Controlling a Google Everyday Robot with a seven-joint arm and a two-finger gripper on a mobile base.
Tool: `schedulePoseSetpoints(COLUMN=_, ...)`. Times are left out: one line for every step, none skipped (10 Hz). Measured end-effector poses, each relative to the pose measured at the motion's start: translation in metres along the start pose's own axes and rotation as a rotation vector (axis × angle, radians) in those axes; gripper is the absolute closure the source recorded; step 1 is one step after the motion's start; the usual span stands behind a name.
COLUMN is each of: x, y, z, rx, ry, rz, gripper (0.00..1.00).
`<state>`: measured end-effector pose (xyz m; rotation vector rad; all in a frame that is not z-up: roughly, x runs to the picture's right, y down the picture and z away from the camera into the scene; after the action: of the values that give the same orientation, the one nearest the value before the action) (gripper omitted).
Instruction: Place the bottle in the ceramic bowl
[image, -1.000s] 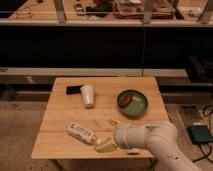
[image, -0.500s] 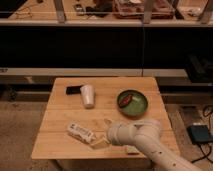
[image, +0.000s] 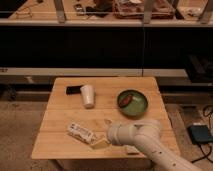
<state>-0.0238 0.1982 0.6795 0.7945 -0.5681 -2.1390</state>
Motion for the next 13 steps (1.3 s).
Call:
schedulePoseSetpoints(x=0.001, y=0.001, z=0.003, rx=0.0, ry=0.004, rz=-0.003, gripper=0.2)
schedulePoseSetpoints(x=0.003, y=0.001, z=0.01, rx=0.003, ry=0.013, rz=-0.009, gripper=0.2)
schedulePoseSetpoints(x=0.007, y=0.002, z=0.026, rx=0.002, ry=0.034, rz=-0.019, gripper=0.2)
schedulePoseSetpoints(x=0.009, y=0.003, z=0.04, rx=-0.002, ry=0.057, rz=-0.02, gripper=0.2)
schedulePoseSetpoints(x=0.01, y=0.003, z=0.049, rx=0.0, ry=0.071, rz=-0.021, gripper=0.2)
schedulePoseSetpoints(x=0.01, y=0.002, z=0.063, rx=0.003, ry=0.085, rz=-0.023, gripper=0.2)
schedulePoseSetpoints(x=0.005, y=0.002, z=0.074, rx=0.002, ry=0.085, rz=-0.029, gripper=0.2)
schedulePoseSetpoints(x=0.001, y=0.003, z=0.08, rx=-0.001, ry=0.08, rz=-0.038, gripper=0.2)
schedulePoseSetpoints(x=-0.006, y=0.002, z=0.087, rx=-0.004, ry=0.064, rz=-0.053, gripper=0.2)
schedulePoseSetpoints(x=-0.016, y=0.002, z=0.094, rx=-0.008, ry=0.041, rz=-0.068, gripper=0.2)
schedulePoseSetpoints(x=-0.022, y=0.004, z=0.098, rx=-0.013, ry=0.028, rz=-0.076, gripper=0.2)
schedulePoseSetpoints(x=-0.029, y=0.006, z=0.103, rx=-0.019, ry=0.012, rz=-0.08, gripper=0.2)
schedulePoseSetpoints(x=-0.034, y=0.007, z=0.107, rx=-0.023, ry=0.001, rz=-0.078, gripper=0.2)
